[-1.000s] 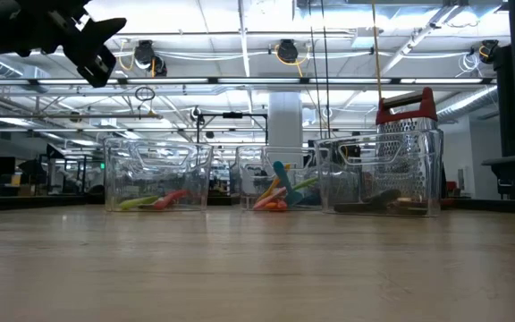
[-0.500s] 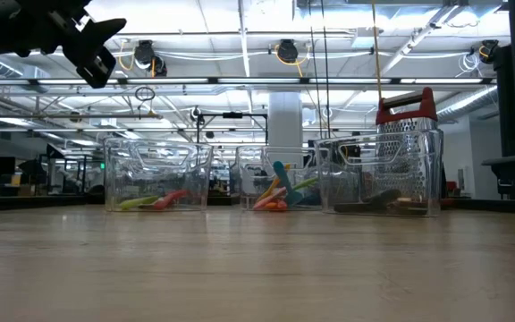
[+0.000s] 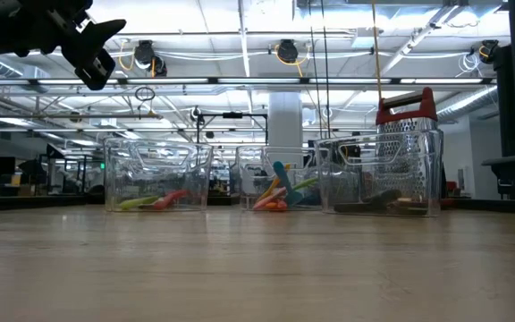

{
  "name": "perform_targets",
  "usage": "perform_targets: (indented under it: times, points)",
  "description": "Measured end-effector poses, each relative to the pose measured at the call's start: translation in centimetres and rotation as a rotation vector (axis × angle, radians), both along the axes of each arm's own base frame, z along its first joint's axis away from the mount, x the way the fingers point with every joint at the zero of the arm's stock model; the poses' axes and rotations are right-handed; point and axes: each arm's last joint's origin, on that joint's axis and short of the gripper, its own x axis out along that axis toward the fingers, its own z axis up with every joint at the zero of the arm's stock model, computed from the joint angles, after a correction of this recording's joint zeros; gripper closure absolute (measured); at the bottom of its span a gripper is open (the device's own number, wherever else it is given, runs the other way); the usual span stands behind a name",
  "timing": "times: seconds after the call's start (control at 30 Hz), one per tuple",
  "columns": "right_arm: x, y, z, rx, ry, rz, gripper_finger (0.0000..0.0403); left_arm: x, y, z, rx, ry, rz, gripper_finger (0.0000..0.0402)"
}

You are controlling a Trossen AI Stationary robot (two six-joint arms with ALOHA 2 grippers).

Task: Pick & Place Kitchen Items
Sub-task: Put the black kitchen knife in the right bin

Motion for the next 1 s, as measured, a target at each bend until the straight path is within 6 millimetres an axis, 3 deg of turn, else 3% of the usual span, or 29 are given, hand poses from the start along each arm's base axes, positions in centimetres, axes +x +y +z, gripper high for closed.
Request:
perform_targets:
  times: [0.53,1.0]
  points:
    - [0.2,-0.9,-0.6,-0.132,-0.093,-0.106,0.0345,0.0,0.2,0.0,-0.003,-0.001,0.053,0.0229]
    - [2.2,-1.6,0.0,-0.107,-0.257,-0.087,0.0354,0.0,0.2,0.9,-0.02,-0.094,0.053,0.0229]
